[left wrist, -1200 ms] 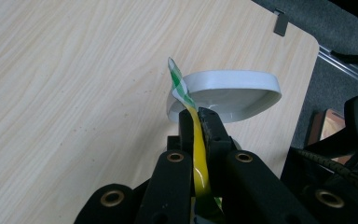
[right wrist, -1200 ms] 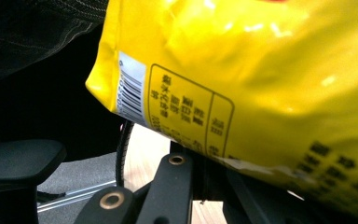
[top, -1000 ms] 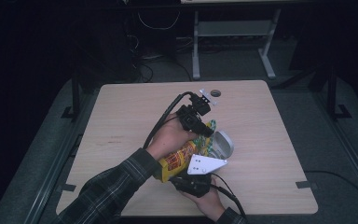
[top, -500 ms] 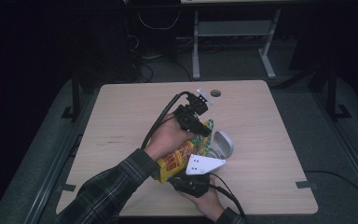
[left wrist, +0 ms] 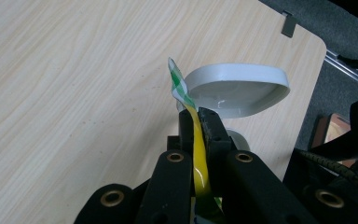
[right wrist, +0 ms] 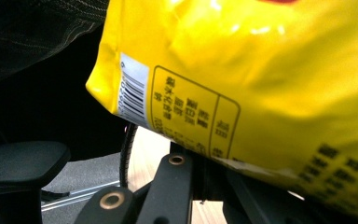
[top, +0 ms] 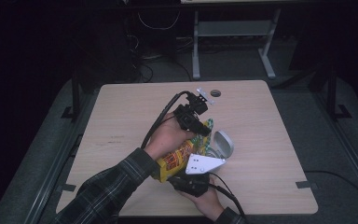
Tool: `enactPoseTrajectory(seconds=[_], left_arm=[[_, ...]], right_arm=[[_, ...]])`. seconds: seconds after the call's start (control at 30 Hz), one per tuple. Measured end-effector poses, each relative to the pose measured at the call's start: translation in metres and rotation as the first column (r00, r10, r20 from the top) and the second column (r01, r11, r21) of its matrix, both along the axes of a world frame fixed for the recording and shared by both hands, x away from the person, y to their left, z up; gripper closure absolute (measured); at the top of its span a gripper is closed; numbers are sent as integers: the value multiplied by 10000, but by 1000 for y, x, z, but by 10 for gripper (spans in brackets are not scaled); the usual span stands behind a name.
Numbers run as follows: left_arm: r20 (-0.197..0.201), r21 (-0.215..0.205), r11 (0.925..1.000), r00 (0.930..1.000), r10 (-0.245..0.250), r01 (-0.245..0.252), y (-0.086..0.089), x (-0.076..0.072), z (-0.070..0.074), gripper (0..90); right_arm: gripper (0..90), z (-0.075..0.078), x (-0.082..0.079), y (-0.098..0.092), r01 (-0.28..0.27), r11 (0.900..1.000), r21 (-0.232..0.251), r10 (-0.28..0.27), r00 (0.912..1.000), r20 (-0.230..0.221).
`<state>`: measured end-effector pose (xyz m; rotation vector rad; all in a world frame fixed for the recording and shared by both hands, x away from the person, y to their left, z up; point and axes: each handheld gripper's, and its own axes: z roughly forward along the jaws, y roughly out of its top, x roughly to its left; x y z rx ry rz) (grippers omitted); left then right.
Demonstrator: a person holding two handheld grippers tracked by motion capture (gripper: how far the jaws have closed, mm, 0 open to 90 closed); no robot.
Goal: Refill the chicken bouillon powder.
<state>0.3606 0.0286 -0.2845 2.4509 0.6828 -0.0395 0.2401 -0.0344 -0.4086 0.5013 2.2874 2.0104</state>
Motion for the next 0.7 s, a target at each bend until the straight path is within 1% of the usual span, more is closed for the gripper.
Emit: enactPoseTrajectory(seconds=[0.2, 0.33, 0.7], left_arm=[[11, -15, 10000, 10000, 44, -44, 0, -1, 0, 898], [17, 48, 10000, 10000, 18, -19, 0, -1, 0, 898], [6, 8, 10000, 10000, 43, -43, 0, -1, 0, 898]], right_arm=[[900, 0, -1, 0, -1, 10000, 19, 1, 10000, -19], [900, 0, -1, 1, -10, 10000, 32, 10, 10000, -30], [900, 0, -1, 1, -4, 10000, 34, 4, 10000, -34]])
